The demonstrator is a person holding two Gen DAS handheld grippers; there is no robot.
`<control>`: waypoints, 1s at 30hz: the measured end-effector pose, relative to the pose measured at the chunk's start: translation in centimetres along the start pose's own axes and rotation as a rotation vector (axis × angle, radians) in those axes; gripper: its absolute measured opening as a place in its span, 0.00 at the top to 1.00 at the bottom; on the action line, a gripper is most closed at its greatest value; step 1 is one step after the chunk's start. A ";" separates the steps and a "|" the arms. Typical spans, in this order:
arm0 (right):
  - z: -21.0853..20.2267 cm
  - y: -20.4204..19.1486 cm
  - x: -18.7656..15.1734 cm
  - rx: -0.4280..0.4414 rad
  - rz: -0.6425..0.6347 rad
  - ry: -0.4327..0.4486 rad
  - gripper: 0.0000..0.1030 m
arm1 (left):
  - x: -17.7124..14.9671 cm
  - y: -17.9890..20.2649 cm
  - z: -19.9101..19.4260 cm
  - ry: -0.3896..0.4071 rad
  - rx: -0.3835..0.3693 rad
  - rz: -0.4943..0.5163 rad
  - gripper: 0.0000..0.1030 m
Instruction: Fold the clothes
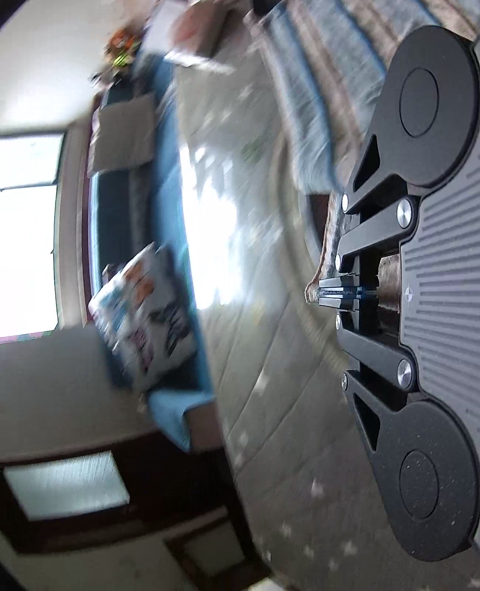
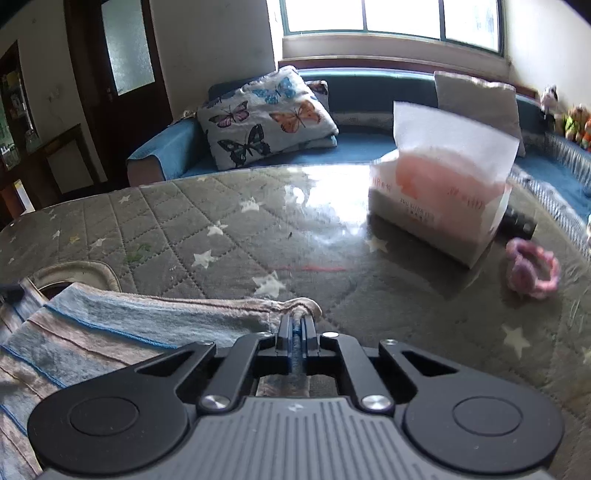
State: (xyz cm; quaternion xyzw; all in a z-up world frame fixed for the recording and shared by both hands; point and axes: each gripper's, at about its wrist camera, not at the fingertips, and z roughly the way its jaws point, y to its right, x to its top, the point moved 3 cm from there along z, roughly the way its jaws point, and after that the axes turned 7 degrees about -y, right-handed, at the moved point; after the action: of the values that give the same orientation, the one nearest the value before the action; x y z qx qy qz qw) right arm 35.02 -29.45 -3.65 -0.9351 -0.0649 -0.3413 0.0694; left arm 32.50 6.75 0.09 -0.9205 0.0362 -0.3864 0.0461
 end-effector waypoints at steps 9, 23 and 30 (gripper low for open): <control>-0.4 -0.8 1.7 -0.041 -0.018 0.097 0.97 | 0.6 -4.8 0.0 0.066 0.083 -0.091 0.99; 1.3 -1.9 1.0 -0.061 -0.064 0.015 0.78 | -1.4 -4.2 1.3 -0.036 0.139 -0.017 0.75; -2.0 -4.5 -1.8 -0.016 -0.148 -0.034 0.50 | -3.2 -2.3 -2.9 -0.040 0.085 0.052 0.54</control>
State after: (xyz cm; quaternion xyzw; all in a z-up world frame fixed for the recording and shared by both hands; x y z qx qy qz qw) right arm 31.62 -25.56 -2.95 -0.9339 -0.1324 -0.3301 0.0352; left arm 28.22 9.23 0.08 -0.9239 0.0427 -0.3680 0.0958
